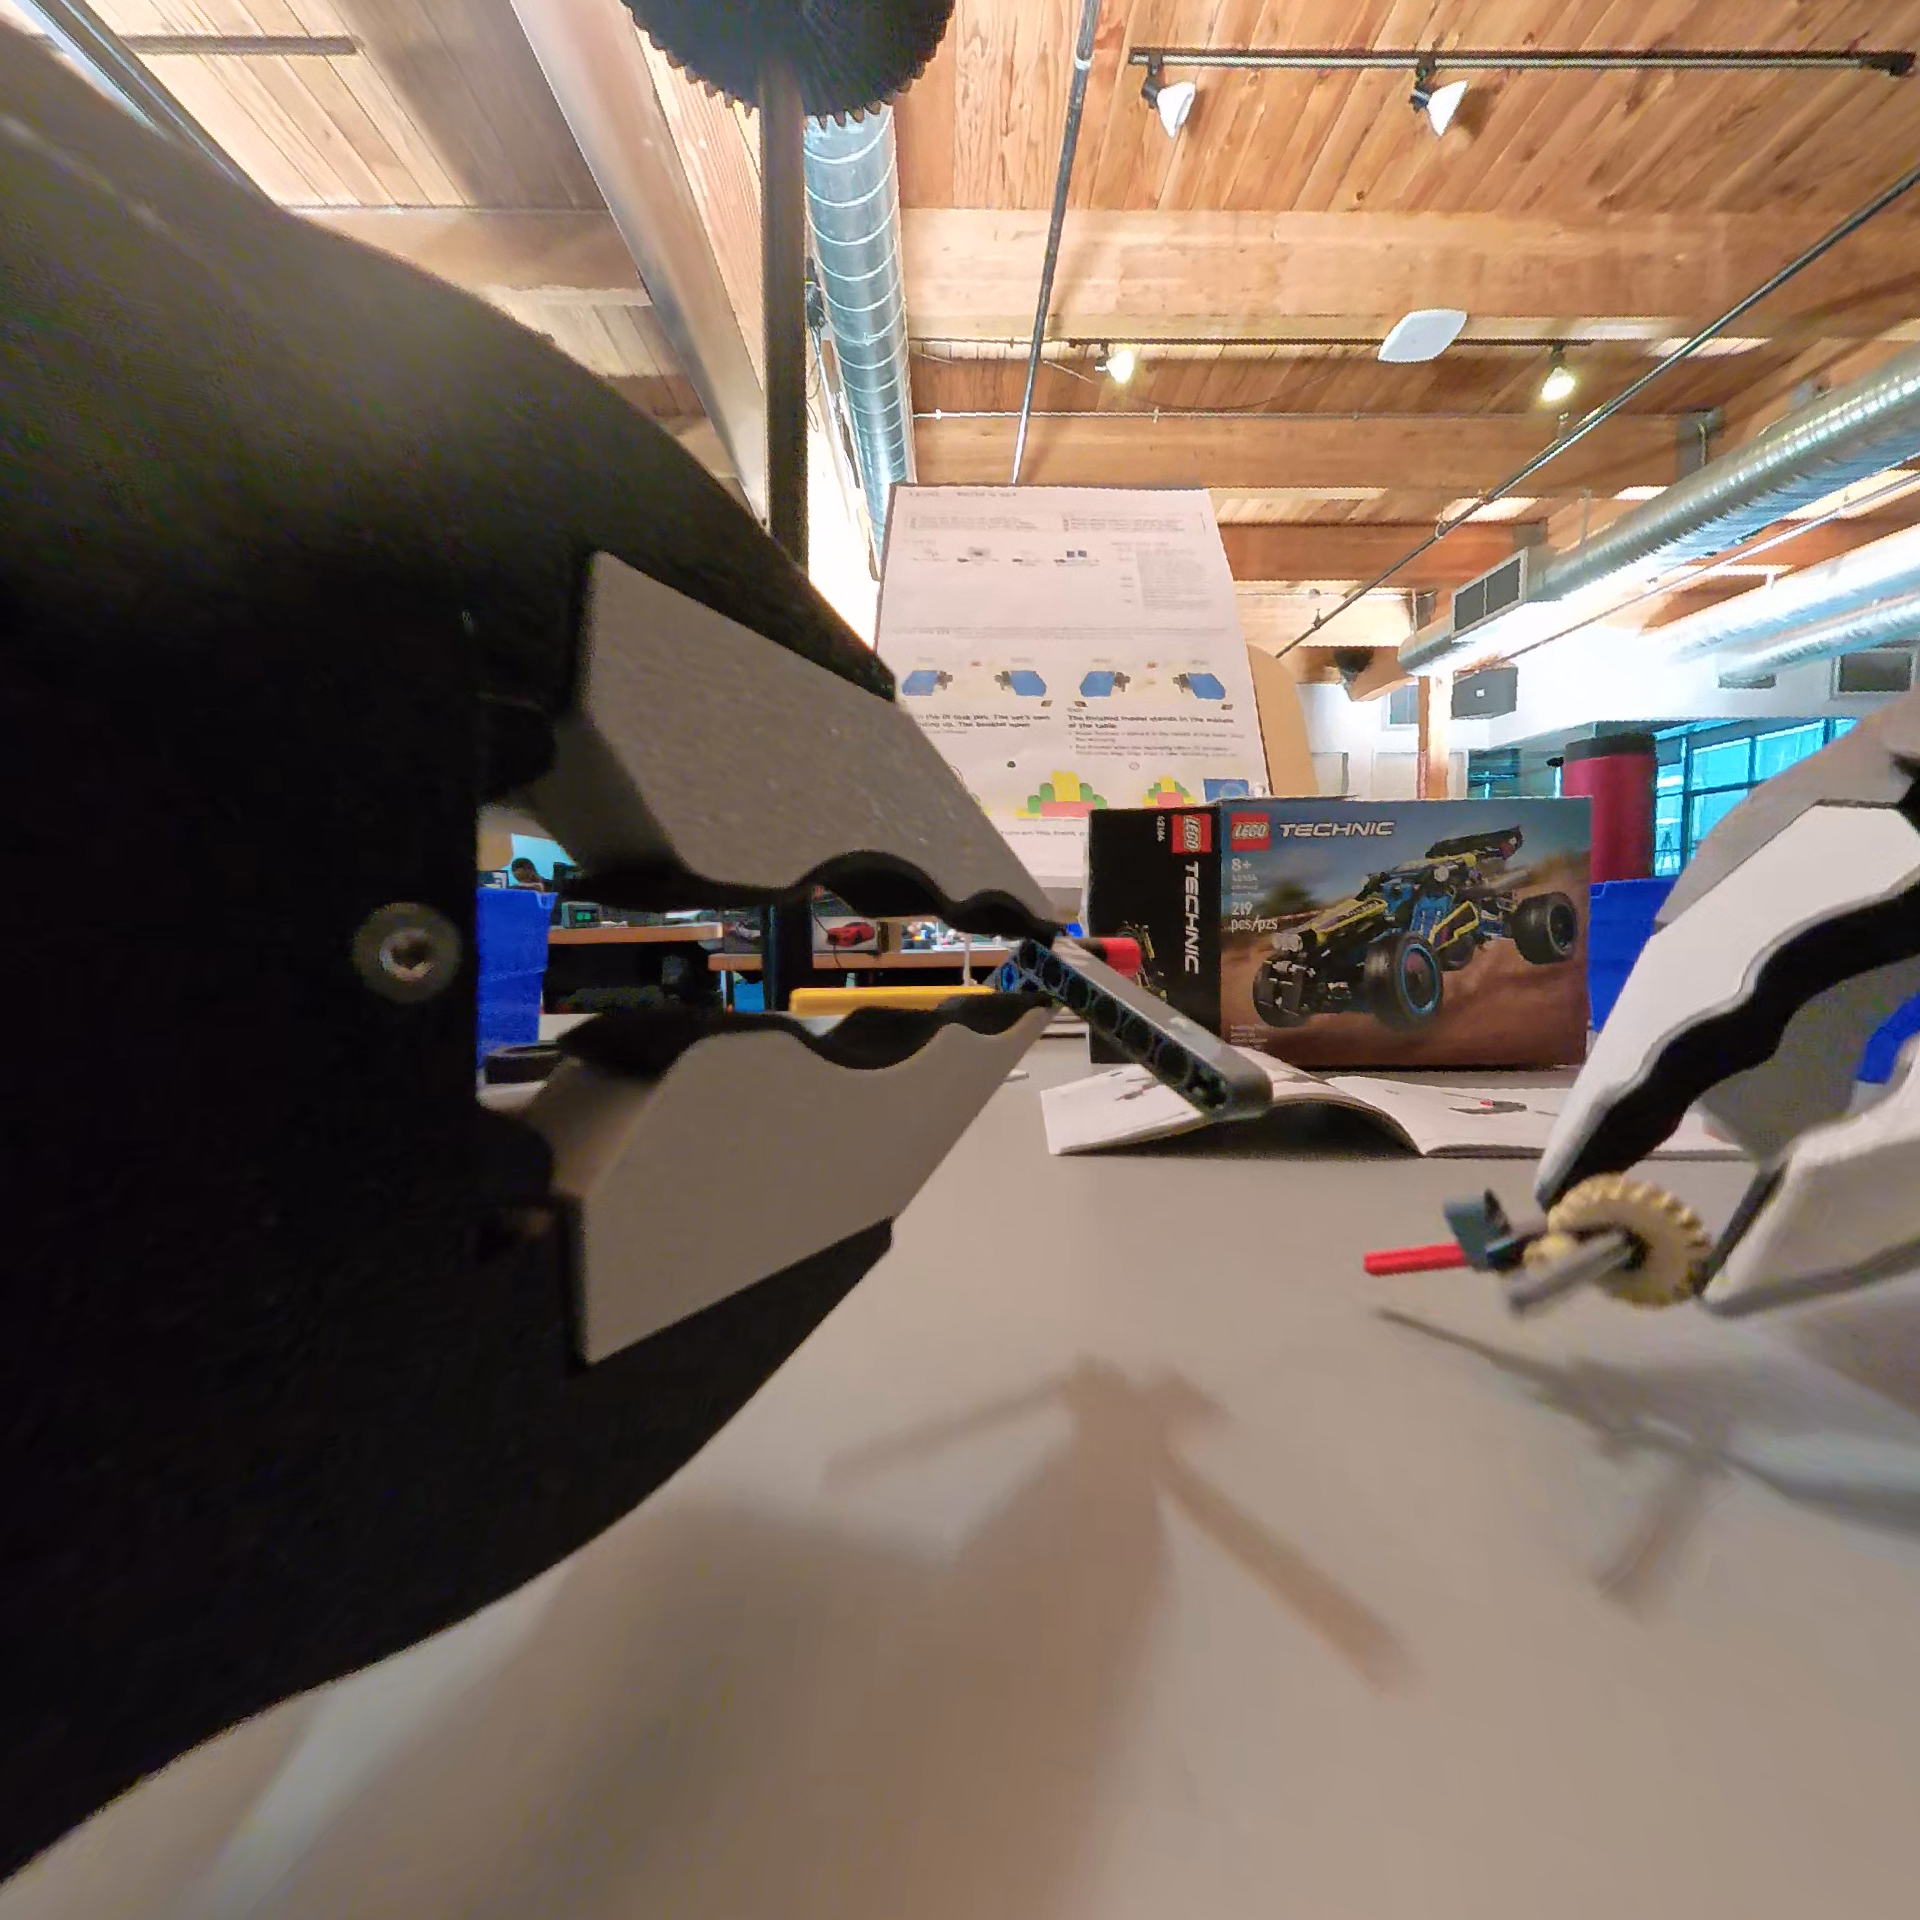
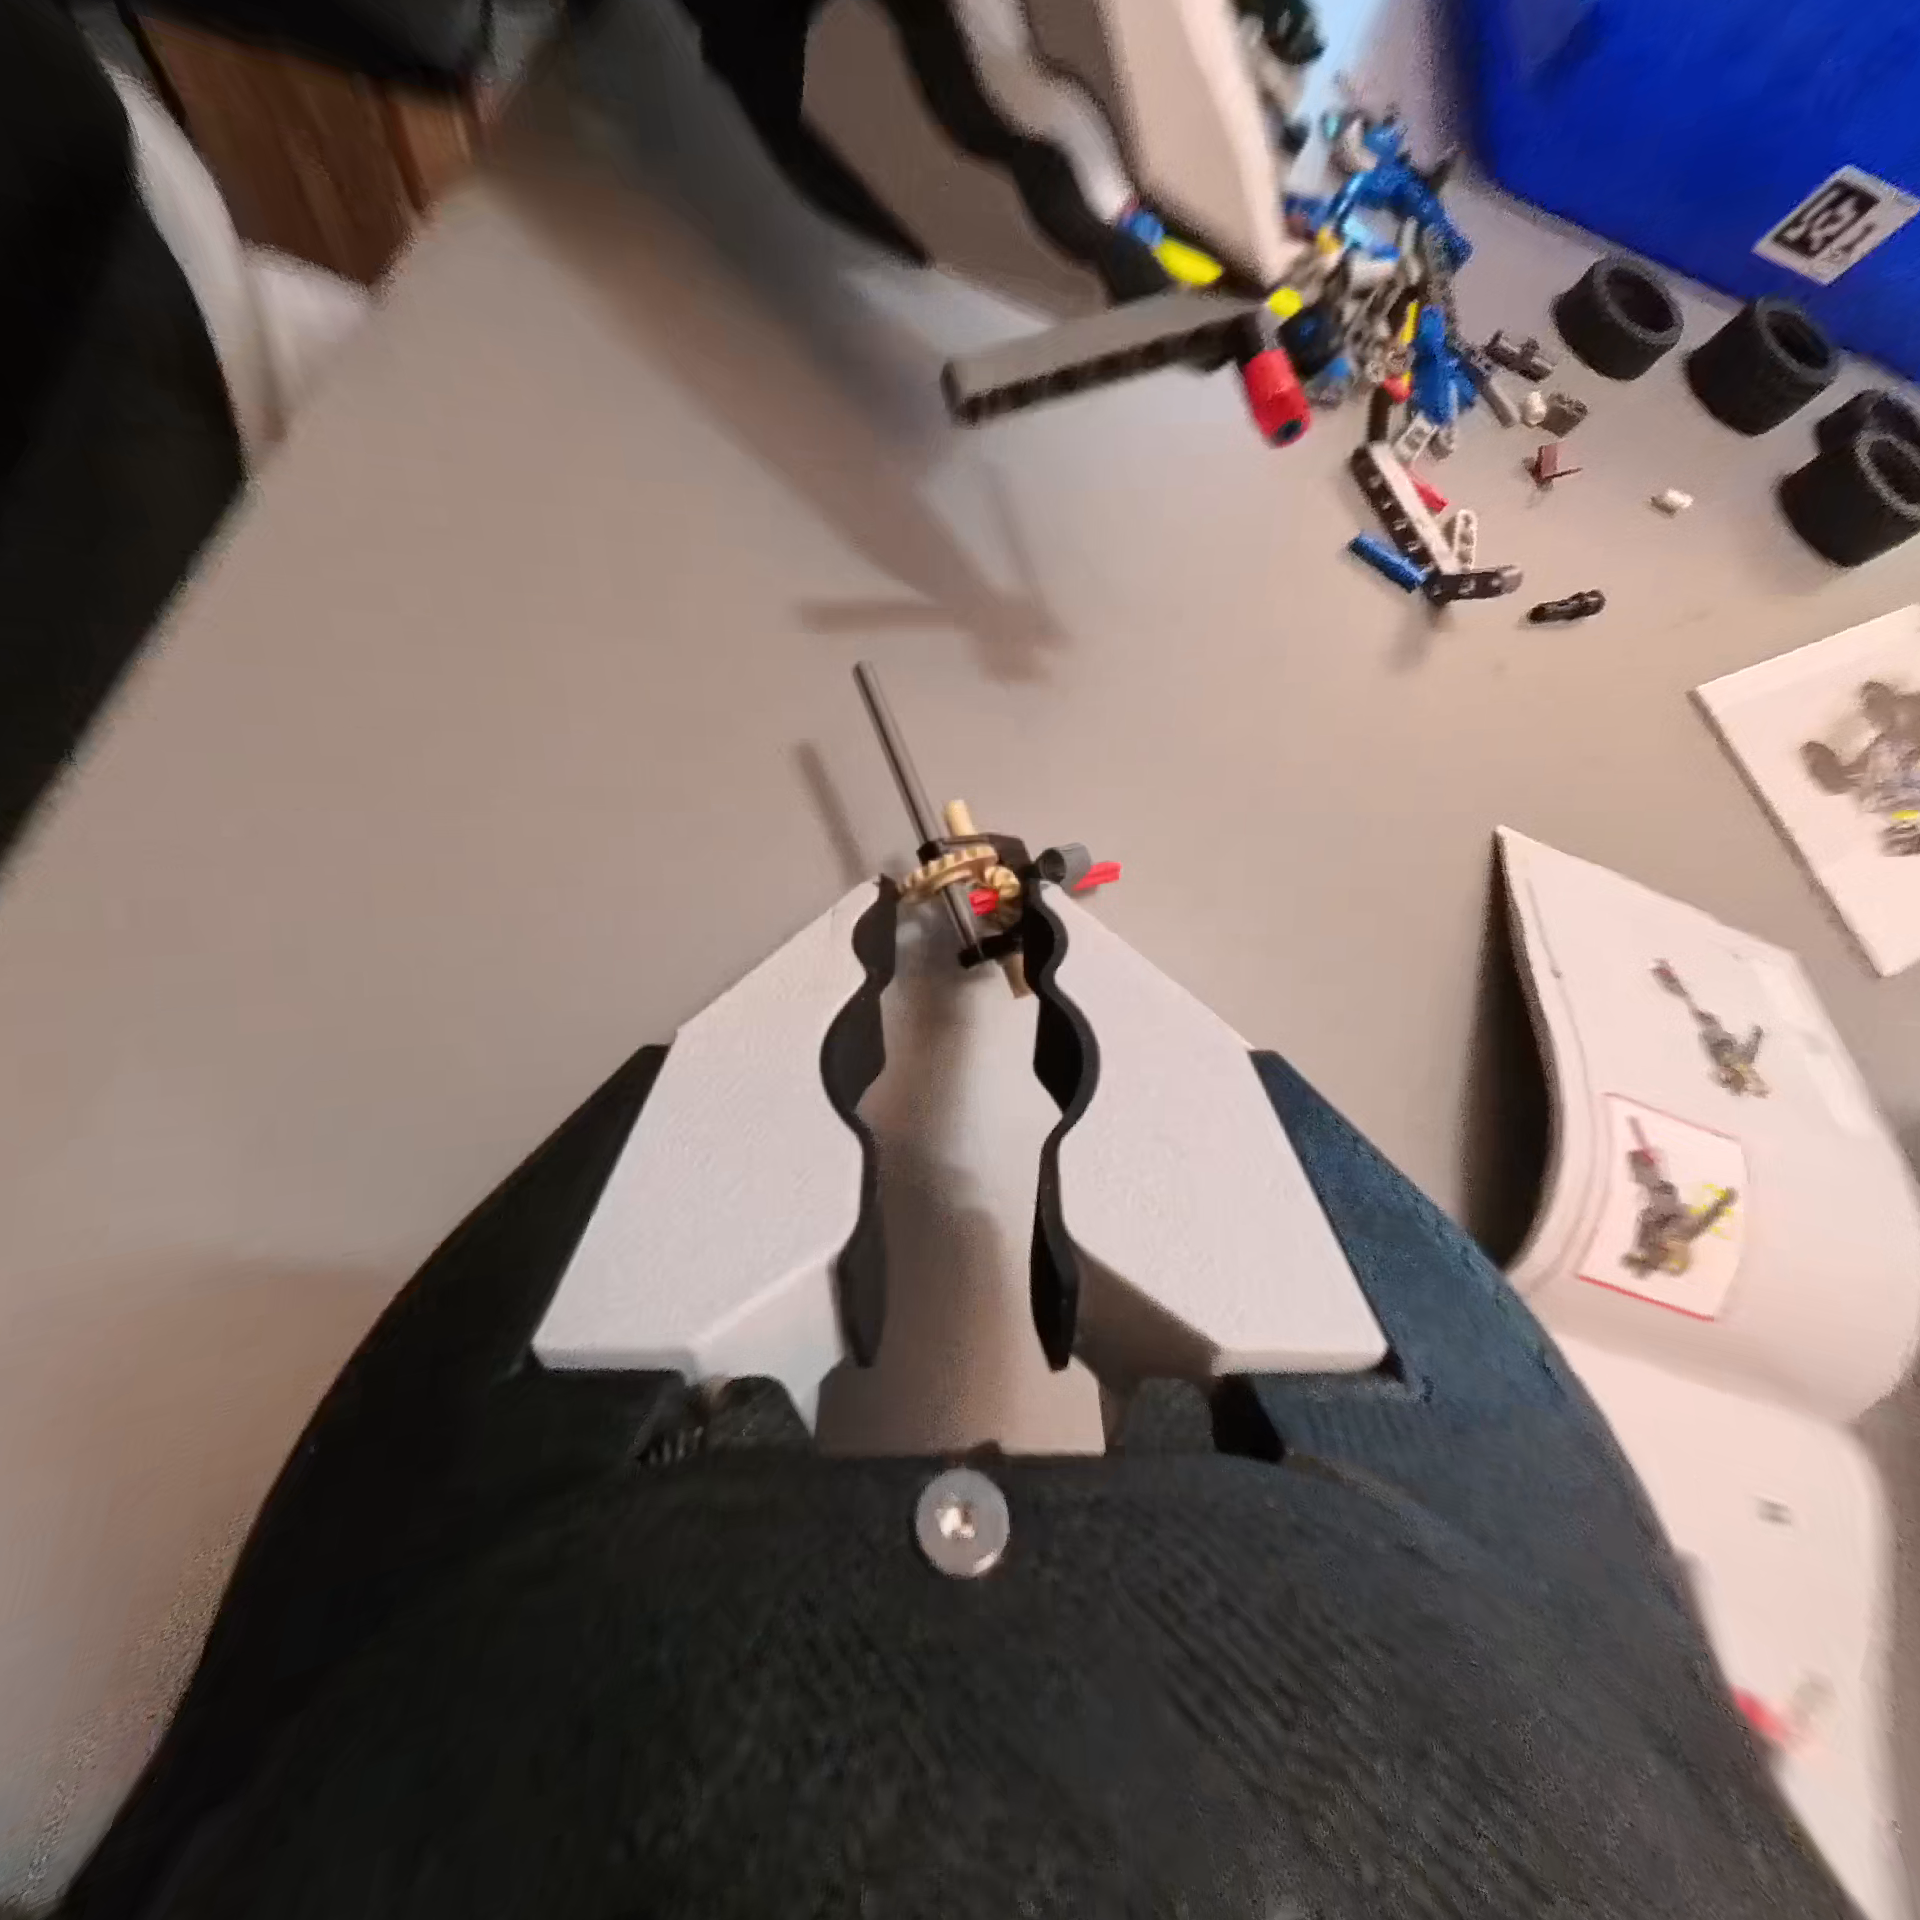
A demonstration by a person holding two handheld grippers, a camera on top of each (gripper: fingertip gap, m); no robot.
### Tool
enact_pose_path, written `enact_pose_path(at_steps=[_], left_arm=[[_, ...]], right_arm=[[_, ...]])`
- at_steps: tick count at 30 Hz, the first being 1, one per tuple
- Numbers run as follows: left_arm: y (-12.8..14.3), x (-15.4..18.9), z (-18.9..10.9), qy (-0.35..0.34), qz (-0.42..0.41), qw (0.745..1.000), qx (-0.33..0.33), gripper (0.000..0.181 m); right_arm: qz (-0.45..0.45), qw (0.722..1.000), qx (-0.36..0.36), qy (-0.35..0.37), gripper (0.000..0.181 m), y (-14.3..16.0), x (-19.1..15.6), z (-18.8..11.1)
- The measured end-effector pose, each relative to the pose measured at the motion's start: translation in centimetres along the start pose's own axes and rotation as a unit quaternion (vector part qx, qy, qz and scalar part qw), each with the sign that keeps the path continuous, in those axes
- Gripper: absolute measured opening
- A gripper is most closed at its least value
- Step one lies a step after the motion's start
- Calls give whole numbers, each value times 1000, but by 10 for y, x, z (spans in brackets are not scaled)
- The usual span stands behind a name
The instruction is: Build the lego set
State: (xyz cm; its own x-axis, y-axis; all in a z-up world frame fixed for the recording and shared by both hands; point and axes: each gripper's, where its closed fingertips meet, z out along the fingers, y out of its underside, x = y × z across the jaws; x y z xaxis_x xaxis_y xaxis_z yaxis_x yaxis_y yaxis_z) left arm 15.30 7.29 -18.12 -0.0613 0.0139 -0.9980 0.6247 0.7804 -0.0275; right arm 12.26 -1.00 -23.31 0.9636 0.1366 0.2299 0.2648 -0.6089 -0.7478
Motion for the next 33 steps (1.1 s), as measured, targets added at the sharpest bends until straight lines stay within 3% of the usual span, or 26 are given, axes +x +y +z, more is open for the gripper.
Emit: enact_pose_path(at_steps=[2, 3, 6, 7, 8, 11, 13, 16, 18, 23, 27, 33], left_arm=[[2, -5, 0, -5, -1, 1000, -1, 7], [2, -9, 0, -9, -4, 1000, 0, 7], [0, -19, 1, -16, -20, 1000, 5, 7], [-1, -21, 2, -15, -27, 999, 8, 7], [-3, -21, 3, -15, -35, 999, 13, 7], [-10, -17, 6, -5, -56, 998, 26, 7], [-12, -9, 9, 4, -63, 997, 31, 7], [-9, 3, 12, 20, -60, 998, 25, 7], [0, 8, 13, 31, -56, 998, 10, 7], [33, 30, 17, 120, -80, 989, -19, 8], [46, 45, 31, 192, -25, 981, -24, 8], [11, 54, 48, 227, 26, 973, 17, 7]], right_arm=[[121, 991, 40, -48, 22, -13, 0, -10], [199, 973, 57, -99, 22, -18, -5, -15], [426, 854, 95, -284, 22, -29, -21, -32], [464, 823, 103, -311, 22, -27, -19, -33], [485, 815, 91, -303, 22, -16, -14, -27], [516, 814, 31, -266, 13, 14, -4, -15], [489, 837, 25, -244, 39, 14, 4, -14], [445, 886, -3, -130, 45, 29, 29, -13], [425, 905, 4, -12, 51, 29, 51, -16], [369, 917, -1, 152, 47, 19, 52, -17], [366, 916, -8, 161, 44, 15, 43, -3], [389, 906, -8, 167, 52, 25, 44, -4]])
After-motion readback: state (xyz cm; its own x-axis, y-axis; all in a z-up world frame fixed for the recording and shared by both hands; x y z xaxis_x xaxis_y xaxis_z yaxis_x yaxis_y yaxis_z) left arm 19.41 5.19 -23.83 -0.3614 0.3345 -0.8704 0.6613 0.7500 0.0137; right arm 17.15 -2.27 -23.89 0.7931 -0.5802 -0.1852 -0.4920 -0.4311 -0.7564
